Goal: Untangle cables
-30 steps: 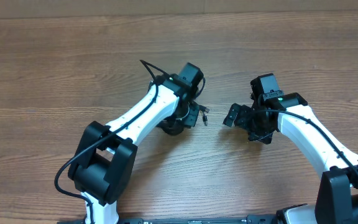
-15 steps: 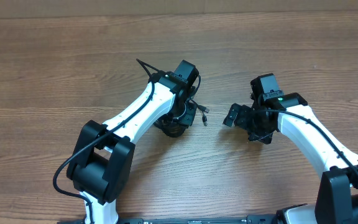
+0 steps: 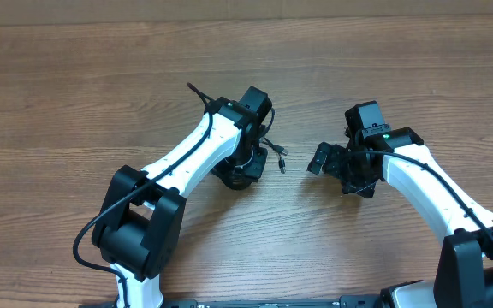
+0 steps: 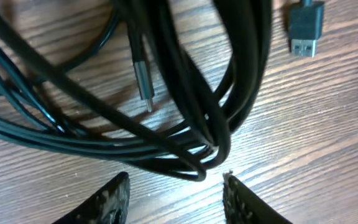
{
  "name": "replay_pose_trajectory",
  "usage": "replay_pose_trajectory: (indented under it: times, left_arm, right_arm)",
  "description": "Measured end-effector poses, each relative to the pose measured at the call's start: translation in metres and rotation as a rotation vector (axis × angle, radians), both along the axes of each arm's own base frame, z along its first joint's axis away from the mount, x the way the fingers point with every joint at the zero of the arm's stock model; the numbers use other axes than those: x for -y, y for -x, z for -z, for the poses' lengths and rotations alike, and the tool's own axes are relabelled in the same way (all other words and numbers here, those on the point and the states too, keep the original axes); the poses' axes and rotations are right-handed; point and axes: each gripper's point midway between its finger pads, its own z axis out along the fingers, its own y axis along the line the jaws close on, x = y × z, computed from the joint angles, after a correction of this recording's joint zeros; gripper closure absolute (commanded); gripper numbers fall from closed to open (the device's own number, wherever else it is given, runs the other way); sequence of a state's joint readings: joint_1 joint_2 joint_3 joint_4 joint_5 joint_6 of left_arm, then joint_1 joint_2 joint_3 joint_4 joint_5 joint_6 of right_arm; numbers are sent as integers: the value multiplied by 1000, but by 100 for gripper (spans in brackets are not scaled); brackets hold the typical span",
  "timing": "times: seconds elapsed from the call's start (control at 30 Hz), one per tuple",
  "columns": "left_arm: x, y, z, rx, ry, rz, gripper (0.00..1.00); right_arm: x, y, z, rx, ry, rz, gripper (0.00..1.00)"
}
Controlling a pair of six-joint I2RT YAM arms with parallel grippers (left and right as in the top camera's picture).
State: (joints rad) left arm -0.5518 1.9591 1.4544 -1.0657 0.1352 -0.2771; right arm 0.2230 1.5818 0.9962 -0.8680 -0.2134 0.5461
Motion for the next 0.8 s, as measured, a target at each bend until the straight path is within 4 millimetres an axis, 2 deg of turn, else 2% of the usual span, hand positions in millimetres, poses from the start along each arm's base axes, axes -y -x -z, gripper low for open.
replay_pose_trajectory:
  times: [0.13,0.23,0.33,0.4,0.43,0.47,0.5,0.8]
  left_arm:
    - [0,-1,0,3,0,1,67]
    - [4,-7,1,33,15,0,72]
    - [3,-6,6,30,13,0,75]
    - [0,-2,10,21,6,0,79]
    - [-1,-2,10,21,1,0,84]
    - [-1,-2,11,22,-2,0,93]
    - [-2,-2,11,24,-6,0,96]
    - [-8,-7,10,0,33,-43,96]
  right_arm:
    - [0,0,0,0,0,0,0]
    - [0,0,0,0,0,-1,0]
    - [0,0,0,0,0,0,0]
    - [0,0,0,0,0,0,0]
    - [0,0,0,0,0,-1,0]
    - [0,0,0,0,0,0,0]
    - [0,0,0,0,0,-1,0]
    - [0,0,0,0,0,-1,0]
